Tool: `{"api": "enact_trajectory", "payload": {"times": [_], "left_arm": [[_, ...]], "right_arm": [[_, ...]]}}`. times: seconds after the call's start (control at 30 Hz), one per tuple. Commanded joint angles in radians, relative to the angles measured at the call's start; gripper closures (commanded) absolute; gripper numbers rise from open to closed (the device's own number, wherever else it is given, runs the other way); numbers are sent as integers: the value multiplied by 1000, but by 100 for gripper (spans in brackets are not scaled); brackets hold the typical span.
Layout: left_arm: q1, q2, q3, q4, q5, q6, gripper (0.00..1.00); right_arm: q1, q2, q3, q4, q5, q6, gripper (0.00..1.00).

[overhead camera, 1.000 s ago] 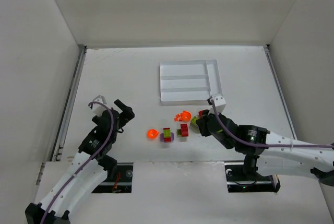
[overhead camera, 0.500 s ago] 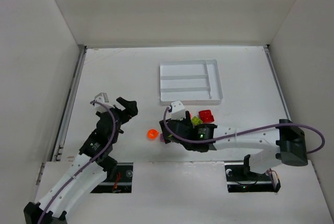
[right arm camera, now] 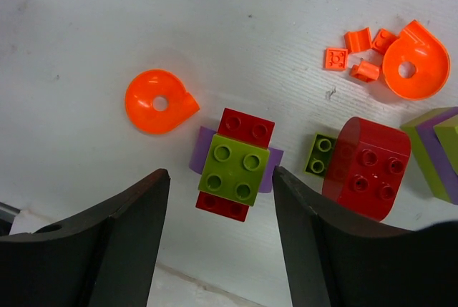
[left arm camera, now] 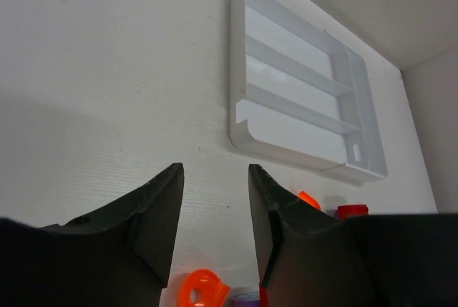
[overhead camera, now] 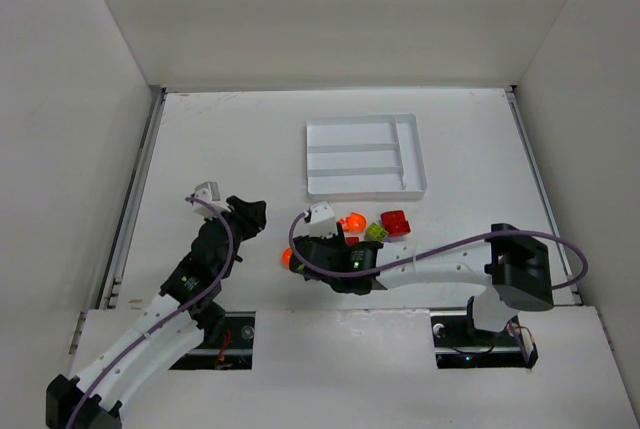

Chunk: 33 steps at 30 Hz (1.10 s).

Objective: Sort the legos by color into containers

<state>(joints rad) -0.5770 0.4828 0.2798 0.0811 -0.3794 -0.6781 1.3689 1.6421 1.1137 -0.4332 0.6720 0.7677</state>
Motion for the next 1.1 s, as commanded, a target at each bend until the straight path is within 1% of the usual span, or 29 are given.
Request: {"api": "enact_trajectory", "payload": {"times": [0.0,0.13,0.2,0.43,0.63,0.73,0.8,0.83,0.9,1.07], "left_arm": [[-23,5,-24,91,2,15,61],[-43,30,-21,108,2,17,60],[-51,40,-24,115,2,17,59],[-66,48,-28,132,2,15,58],[-71,65,-25,132,2,6,57],[-82,73,-27,141,-3,6,56],[-83,77,-28,149,-4,5,56],[-86,80,-27,151,-4,3,56],[-93,85,-25,151,-4,5,56],[-96,83,-25,149,-9,2,56]], "right_arm": [[-3,-4,28,8,6,45,36],[-8,1,20,5,9,59,45],[-15,10,15,5,12,59,47],[-27,24,2,2,14,70,47],[-34,28,-8,5,12,79,50],[-34,42,-6,10,1,81,46],[-29,47,-3,8,-8,82,40],[-29,48,-3,10,-11,84,40],[-29,54,-5,8,-15,85,41],[-34,62,-17,13,-31,99,48]]}}
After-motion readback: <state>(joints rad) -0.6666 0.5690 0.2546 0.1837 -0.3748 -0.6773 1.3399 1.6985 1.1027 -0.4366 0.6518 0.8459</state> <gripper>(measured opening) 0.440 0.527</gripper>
